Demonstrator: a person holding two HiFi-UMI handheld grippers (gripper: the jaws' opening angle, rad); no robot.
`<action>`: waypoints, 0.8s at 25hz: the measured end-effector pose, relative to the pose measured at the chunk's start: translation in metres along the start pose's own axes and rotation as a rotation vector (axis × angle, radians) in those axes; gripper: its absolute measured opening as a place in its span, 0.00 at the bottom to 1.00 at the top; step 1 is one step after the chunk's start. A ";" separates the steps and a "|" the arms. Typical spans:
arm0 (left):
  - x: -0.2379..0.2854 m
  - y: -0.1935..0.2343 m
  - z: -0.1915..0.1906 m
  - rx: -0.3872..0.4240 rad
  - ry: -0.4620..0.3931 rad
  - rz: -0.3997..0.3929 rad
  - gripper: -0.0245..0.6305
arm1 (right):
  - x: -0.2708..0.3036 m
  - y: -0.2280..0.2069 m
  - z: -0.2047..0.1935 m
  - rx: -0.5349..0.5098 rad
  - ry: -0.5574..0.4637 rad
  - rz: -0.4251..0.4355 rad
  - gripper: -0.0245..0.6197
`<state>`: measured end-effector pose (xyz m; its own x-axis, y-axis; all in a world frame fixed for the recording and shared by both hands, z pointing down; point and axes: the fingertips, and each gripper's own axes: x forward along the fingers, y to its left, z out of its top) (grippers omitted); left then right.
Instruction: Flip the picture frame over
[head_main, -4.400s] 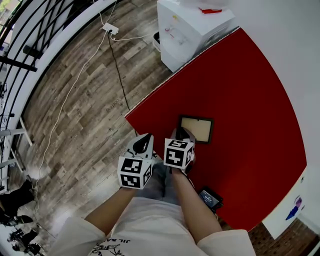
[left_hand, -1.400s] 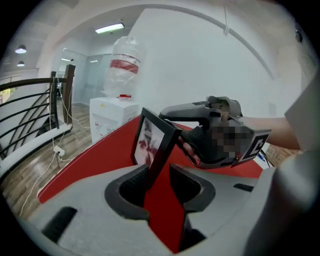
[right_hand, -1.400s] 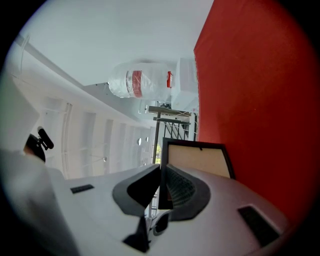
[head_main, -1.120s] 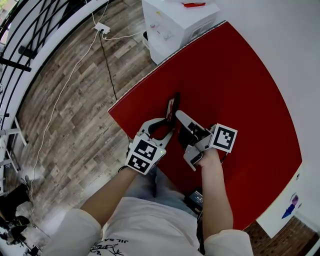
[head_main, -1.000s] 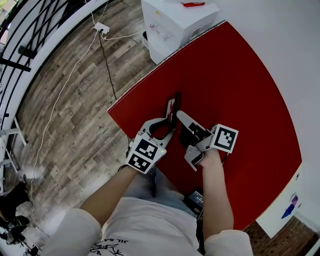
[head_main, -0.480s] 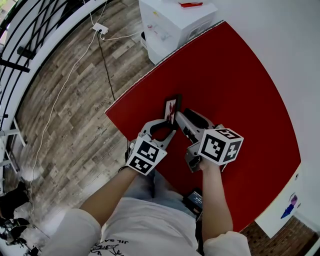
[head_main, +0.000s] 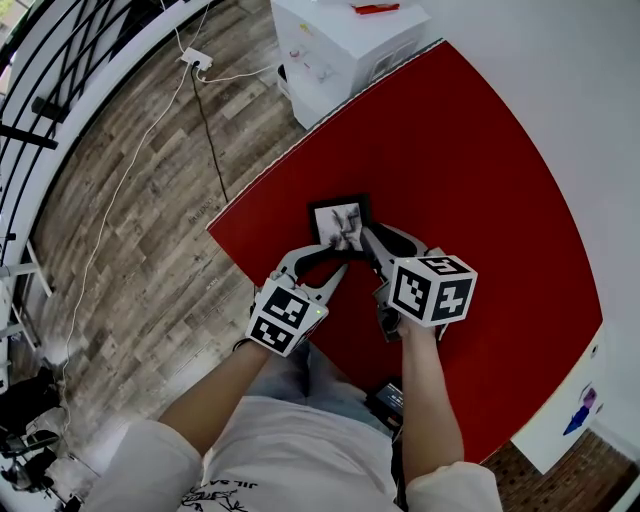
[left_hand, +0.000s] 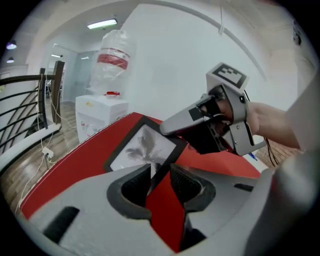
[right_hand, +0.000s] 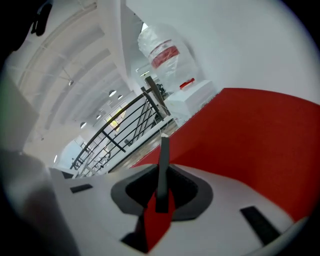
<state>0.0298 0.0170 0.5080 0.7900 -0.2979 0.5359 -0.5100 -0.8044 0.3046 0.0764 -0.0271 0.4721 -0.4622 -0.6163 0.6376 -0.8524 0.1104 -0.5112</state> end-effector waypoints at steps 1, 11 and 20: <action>-0.001 0.007 -0.002 -0.028 0.000 0.017 0.22 | 0.000 -0.007 -0.001 0.026 -0.006 -0.006 0.15; 0.018 0.062 -0.035 -0.146 0.141 0.174 0.15 | 0.001 -0.041 -0.010 0.130 -0.045 -0.019 0.15; 0.031 0.062 -0.045 -0.100 0.222 0.200 0.10 | 0.009 -0.068 -0.024 0.116 -0.005 -0.063 0.15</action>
<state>0.0080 -0.0192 0.5787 0.5824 -0.3172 0.7484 -0.6878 -0.6830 0.2457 0.1248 -0.0216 0.5261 -0.4073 -0.6229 0.6680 -0.8455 -0.0195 -0.5337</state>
